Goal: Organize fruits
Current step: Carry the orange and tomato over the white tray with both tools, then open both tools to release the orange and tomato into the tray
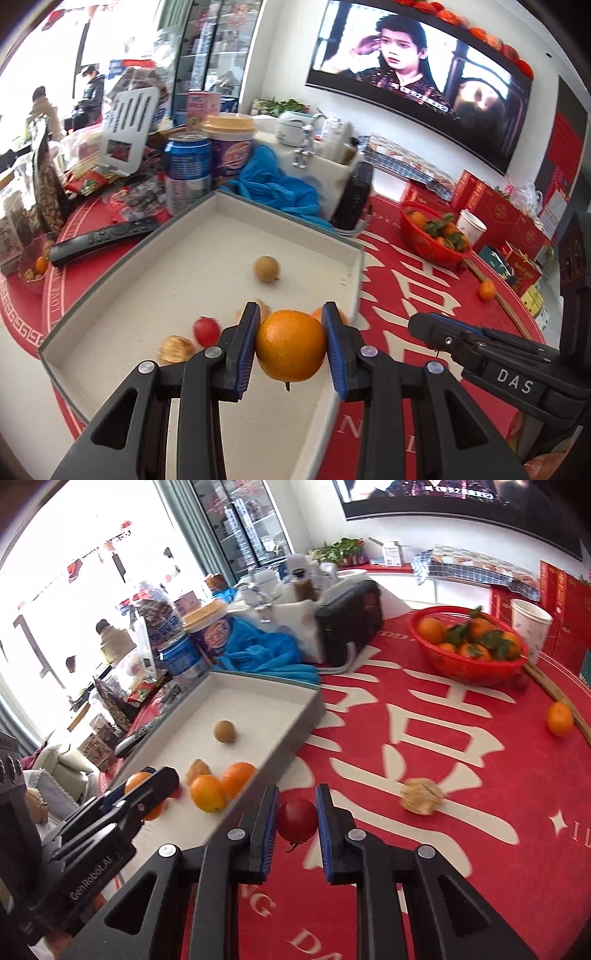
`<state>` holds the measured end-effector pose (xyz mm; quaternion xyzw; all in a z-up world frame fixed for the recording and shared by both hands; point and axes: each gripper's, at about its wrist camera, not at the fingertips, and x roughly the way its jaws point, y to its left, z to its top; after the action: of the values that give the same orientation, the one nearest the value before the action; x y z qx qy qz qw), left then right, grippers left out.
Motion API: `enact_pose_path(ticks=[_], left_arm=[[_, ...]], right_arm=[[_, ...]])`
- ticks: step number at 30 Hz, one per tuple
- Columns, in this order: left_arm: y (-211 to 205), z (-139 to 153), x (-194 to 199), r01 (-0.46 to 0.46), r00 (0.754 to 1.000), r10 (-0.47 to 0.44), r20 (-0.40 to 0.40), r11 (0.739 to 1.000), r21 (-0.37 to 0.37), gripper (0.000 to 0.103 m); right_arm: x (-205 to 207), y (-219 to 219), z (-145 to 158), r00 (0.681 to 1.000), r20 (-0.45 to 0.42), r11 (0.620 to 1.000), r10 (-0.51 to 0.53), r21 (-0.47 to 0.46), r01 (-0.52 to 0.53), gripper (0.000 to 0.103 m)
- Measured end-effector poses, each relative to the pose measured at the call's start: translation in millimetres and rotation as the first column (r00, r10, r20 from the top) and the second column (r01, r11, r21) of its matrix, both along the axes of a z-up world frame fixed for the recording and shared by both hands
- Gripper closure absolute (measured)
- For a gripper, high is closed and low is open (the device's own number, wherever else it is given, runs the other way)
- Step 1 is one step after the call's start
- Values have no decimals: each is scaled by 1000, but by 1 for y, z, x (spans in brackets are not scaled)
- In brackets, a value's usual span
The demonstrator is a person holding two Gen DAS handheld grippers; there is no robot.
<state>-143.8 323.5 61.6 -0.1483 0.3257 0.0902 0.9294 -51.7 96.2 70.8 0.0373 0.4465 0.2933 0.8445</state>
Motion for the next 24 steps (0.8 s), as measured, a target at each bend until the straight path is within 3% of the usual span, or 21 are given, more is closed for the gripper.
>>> enact_pose_path(ticks=[9, 20, 23, 24], left_arm=[[38, -9, -5, -96, 995, 93, -44, 992, -78, 65], [48, -15, -5, -146, 987, 140, -77, 986, -77, 66], [47, -18, -4, -158, 984, 152, -93, 985, -69, 55], [47, -19, -3, -160, 983, 154, -97, 985, -65, 46]], right_arm=[[2, 57, 1, 997, -10, 997, 77, -19, -78, 82], [11, 95, -4, 990, -60, 991, 130, 17, -129, 82], [17, 97, -9, 985, -98, 989, 141, 47, -137, 82], [18, 98, -10, 984, -107, 989, 144, 55, -139, 81]])
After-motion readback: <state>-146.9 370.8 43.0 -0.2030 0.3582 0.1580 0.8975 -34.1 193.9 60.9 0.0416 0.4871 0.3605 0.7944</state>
